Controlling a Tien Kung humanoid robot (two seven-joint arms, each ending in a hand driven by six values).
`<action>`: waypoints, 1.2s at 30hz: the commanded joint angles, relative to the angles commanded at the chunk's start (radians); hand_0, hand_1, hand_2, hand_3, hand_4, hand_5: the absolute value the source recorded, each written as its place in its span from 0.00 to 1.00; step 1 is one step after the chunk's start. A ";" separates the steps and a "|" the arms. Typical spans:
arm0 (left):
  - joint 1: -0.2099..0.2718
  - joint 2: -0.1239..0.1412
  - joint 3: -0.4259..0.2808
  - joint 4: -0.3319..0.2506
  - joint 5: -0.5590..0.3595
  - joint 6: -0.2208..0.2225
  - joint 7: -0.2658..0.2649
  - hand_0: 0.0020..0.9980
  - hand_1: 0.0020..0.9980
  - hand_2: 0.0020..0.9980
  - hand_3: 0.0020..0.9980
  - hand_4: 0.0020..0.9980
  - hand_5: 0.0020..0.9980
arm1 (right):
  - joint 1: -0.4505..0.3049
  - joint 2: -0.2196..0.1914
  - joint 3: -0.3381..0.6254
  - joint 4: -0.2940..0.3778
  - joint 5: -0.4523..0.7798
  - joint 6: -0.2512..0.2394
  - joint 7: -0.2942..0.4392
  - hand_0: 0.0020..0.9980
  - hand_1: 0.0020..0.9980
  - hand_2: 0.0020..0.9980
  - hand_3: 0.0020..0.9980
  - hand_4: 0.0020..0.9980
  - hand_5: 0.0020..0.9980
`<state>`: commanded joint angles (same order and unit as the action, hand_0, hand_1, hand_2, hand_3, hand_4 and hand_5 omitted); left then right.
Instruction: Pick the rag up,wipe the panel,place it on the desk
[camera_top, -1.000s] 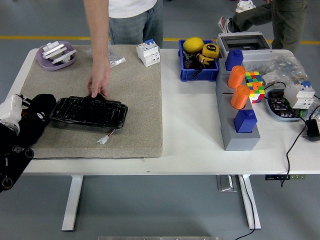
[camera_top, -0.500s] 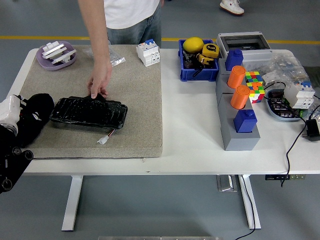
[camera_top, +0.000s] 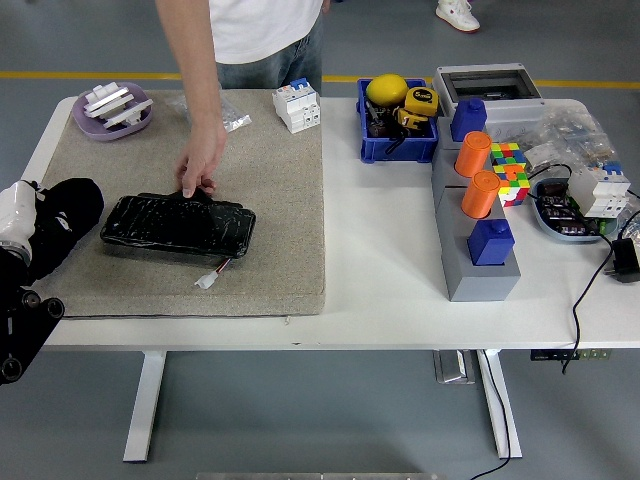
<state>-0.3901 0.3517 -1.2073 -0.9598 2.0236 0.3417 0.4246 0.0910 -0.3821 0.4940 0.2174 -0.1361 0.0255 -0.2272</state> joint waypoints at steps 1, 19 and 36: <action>0.002 0.003 -0.008 -0.017 0.011 -0.001 0.005 0.21 0.30 0.53 0.53 0.36 0.00 | 0.000 0.000 -0.001 0.000 0.001 0.001 0.000 0.75 0.60 0.61 0.56 0.93 0.45; 0.043 -0.013 0.034 -0.211 0.104 -0.023 0.106 0.21 0.30 0.53 0.53 0.35 0.00 | 0.002 0.000 0.000 -0.001 -0.002 0.002 0.003 0.75 0.60 0.61 0.56 0.93 0.46; 0.037 -0.043 0.172 -0.247 0.092 -0.020 0.120 0.21 0.30 0.53 0.53 0.36 0.00 | 0.003 -0.001 -0.007 -0.003 0.002 0.003 0.005 0.75 0.60 0.61 0.56 0.93 0.46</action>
<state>-0.3529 0.3082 -1.0354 -1.2068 2.1152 0.3218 0.5447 0.0939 -0.3835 0.4870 0.2145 -0.1337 0.0284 -0.2223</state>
